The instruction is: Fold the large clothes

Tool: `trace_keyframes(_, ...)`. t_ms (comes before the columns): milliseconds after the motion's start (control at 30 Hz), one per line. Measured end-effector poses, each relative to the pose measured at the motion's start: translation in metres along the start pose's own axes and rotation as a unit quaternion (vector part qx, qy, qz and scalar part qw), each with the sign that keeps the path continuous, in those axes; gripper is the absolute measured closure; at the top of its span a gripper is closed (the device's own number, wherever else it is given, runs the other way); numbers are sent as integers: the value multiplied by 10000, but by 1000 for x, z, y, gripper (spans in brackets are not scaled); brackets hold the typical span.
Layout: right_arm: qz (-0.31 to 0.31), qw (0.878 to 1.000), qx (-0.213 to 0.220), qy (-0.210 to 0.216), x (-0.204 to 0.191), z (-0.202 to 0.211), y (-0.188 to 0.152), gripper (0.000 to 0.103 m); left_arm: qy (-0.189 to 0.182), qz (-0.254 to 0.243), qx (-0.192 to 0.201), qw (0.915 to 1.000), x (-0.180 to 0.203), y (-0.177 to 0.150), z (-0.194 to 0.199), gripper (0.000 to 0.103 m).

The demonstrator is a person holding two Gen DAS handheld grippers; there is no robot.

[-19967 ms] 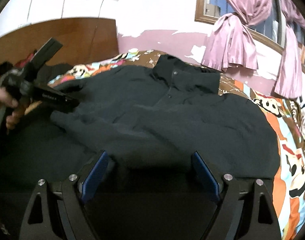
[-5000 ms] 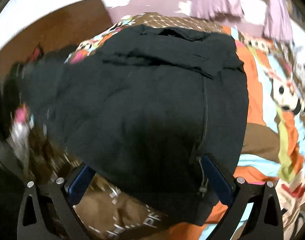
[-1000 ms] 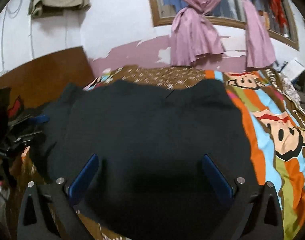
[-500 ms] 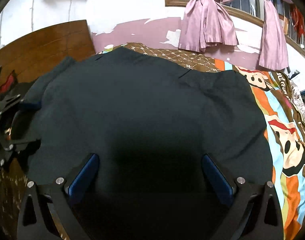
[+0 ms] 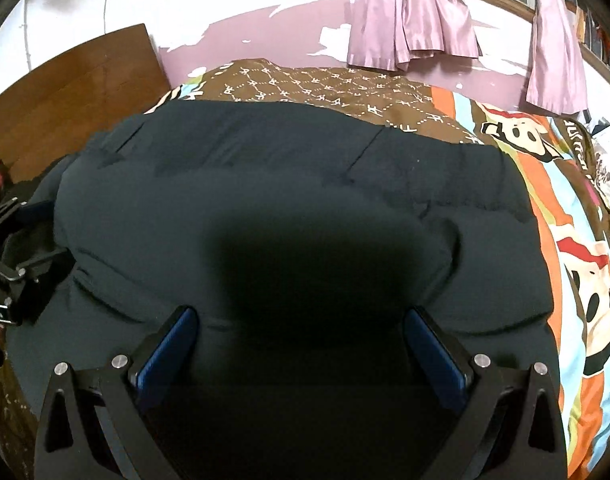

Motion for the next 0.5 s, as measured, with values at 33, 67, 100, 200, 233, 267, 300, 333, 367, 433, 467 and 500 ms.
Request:
trace_keyframes(33,-12,10000,-22,-17,0,-2,3,0,32,32,1,10000,-3,2,-1,1)
trace_keyframes(67,-42,10000,-50,-32,1,-5,6,0,56,65,-3,10000,-7,4,-3,1)
trace_keyframes(100,-71,9999,-72,-39,2,-8,9,0,72,101,-7,9999,-11,8,-5,1)
trace_keyframes(200,-151,9998,-120,-89,4,-14,16,0,99,226,-37,9997,-19,13,-9,1)
trace_keyframes(233,-176,9997,-143,-104,6,-17,19,0,91,302,-53,9995,-24,16,-12,1)
trace_keyframes(267,-199,9996,-157,-126,7,-19,22,0,78,368,-61,9993,-29,18,-13,1)
trace_keyframes(300,-222,9995,-165,-146,8,-21,24,0,56,415,-57,9991,-31,19,-15,1)
trace_keyframes(333,-246,9994,-164,-170,9,-23,27,0,21,458,-36,9989,-34,21,-15,1)
trace_keyframes(367,-275,9993,-159,-187,10,-25,29,0,-10,500,13,9987,-38,22,-15,1)
trace_keyframes(433,-349,9991,-119,-212,13,-27,30,0,-52,630,76,9980,-45,24,-15,1)
trace_keyframes(467,-388,9990,-92,-210,14,-28,31,0,-97,750,84,9971,-50,25,-16,1)
trace_keyframes(500,-421,9989,-72,-211,15,-29,31,0,-105,834,95,9964,-52,25,-15,1)
Point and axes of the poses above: each gripper's, at about its wrist camera, not at the fingertips, and z roughly against the way its jaws point, x to its right, y to its top, the point moved 3 cm from there along -z, roughly the way its jaws point, and after that the axes turned 4 degrees about -y, right-handed, at the moved point
